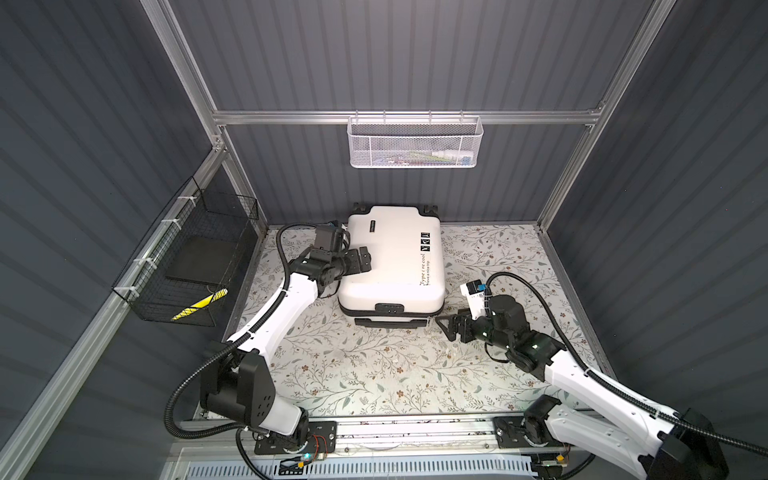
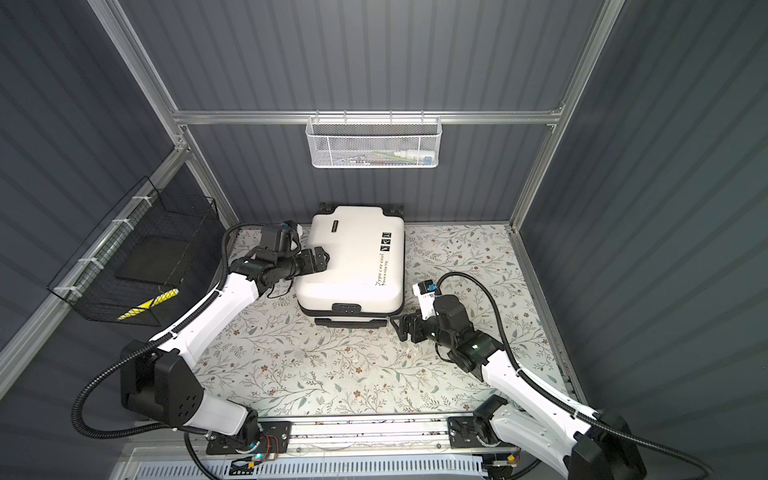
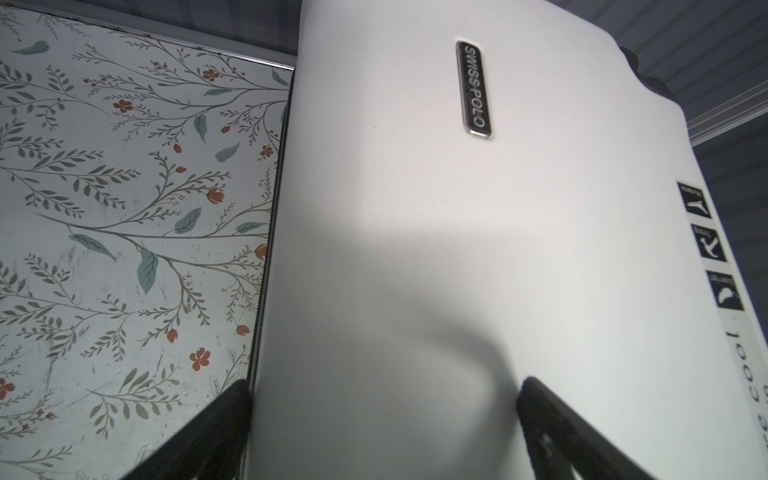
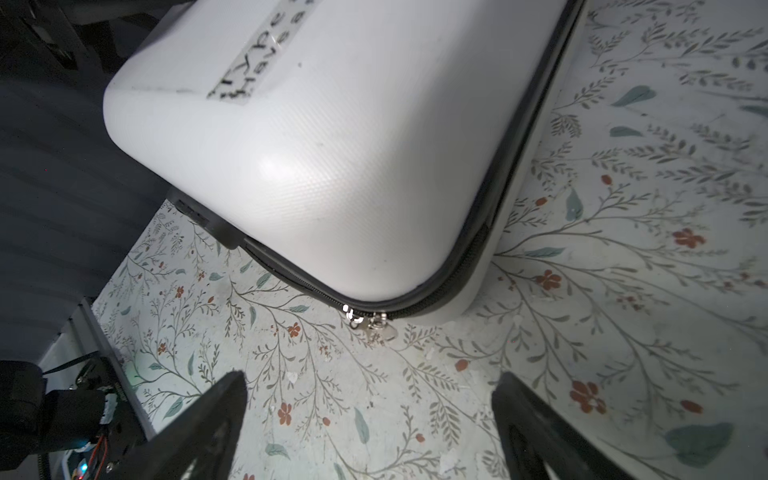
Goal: Pack the luggage
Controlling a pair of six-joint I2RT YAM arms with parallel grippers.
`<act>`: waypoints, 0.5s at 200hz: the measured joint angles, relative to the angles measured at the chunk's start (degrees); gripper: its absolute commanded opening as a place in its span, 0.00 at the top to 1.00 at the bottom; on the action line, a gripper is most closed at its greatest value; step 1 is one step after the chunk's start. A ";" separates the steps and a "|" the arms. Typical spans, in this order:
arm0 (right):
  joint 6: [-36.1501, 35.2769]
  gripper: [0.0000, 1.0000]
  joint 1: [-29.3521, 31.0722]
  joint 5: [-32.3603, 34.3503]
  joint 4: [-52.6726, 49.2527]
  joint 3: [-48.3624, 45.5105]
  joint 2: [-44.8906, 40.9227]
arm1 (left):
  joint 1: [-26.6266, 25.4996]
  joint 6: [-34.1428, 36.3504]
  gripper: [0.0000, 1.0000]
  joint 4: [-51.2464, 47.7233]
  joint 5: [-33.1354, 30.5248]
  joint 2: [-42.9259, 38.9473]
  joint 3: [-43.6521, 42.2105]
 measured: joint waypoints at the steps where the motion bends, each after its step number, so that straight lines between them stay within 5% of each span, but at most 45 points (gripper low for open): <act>1: 0.07 0.01 -0.13 -0.02 -0.07 0.02 -0.04 | 0.00 0.00 0.00 0.00 0.02 0.00 0.00; 100: 1.75 0.01 -17.00 -1.81 -10.23 9.27 -3.91 | -0.61 4.44 0.00 -7.06 -3.17 -3.52 6.21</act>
